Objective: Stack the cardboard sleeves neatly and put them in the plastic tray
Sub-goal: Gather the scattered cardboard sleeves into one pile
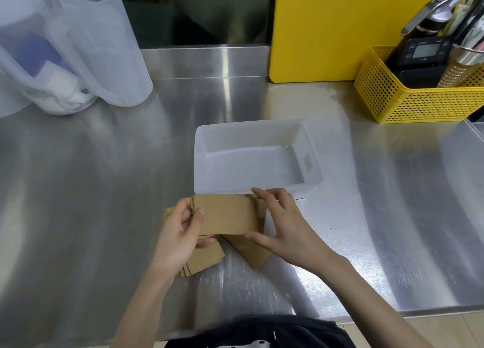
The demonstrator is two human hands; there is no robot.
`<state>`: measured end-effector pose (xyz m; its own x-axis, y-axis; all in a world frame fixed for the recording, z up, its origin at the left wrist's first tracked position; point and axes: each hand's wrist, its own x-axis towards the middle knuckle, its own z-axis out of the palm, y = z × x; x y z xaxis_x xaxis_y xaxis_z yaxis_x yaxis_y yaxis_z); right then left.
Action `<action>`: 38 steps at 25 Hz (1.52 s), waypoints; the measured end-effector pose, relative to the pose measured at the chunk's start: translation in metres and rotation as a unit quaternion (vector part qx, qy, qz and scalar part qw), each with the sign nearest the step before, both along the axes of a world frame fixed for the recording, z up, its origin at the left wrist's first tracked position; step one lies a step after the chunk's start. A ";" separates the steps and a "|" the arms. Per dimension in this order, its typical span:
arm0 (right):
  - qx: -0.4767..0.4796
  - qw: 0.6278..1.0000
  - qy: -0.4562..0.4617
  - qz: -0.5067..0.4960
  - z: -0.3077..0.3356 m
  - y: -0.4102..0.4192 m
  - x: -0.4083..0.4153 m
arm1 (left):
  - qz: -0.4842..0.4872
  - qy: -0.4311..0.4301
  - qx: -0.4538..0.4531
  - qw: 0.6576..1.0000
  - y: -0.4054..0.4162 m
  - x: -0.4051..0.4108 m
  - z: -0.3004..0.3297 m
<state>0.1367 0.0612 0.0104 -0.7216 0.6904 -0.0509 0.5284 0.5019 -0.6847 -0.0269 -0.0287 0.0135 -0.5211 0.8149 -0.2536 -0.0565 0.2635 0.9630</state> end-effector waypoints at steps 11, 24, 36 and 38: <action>-0.015 0.971 -0.237 -0.038 -0.050 -0.021 -0.018 | 0.097 0.011 0.005 0.995 -0.015 -0.031 0.001; -0.036 0.973 -0.217 -0.070 -0.048 -0.008 0.003 | 0.093 0.002 0.009 0.996 -0.017 -0.032 0.000; -0.092 0.993 -0.028 -0.071 -0.006 0.012 0.050 | 0.069 -0.002 0.019 0.997 -0.009 -0.024 0.006; -0.082 0.995 -0.014 -0.056 0.000 0.013 0.043 | 0.052 -0.004 0.018 0.998 -0.008 -0.020 0.008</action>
